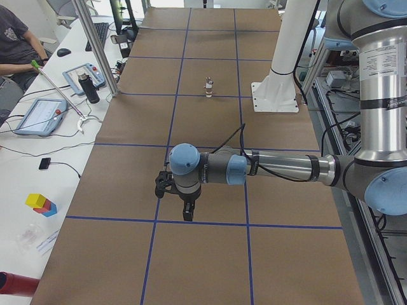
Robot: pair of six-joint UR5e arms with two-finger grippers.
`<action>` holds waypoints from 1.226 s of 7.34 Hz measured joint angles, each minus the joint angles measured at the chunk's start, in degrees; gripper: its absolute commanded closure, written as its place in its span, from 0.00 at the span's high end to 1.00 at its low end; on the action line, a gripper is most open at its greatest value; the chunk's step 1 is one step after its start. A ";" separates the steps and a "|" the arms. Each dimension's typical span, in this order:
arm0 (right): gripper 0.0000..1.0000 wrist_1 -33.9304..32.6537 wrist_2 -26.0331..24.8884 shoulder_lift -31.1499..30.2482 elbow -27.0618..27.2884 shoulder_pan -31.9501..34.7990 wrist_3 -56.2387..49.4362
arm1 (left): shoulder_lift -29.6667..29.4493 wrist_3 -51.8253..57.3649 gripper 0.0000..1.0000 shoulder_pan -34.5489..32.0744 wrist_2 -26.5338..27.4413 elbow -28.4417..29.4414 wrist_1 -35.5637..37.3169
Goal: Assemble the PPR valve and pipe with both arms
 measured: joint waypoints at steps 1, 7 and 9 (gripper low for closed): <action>1.00 0.01 -0.02 0.01 0.01 0.00 0.00 | 0.01 0.01 1.00 0.00 0.33 -0.08 -0.03; 1.00 0.34 -0.01 -0.43 -0.03 0.01 -0.03 | 0.59 0.06 1.00 -0.08 0.55 -0.62 -0.06; 1.00 0.36 -0.03 -0.46 -0.02 0.04 -0.03 | 0.61 0.02 1.00 -0.09 0.53 -0.75 -0.05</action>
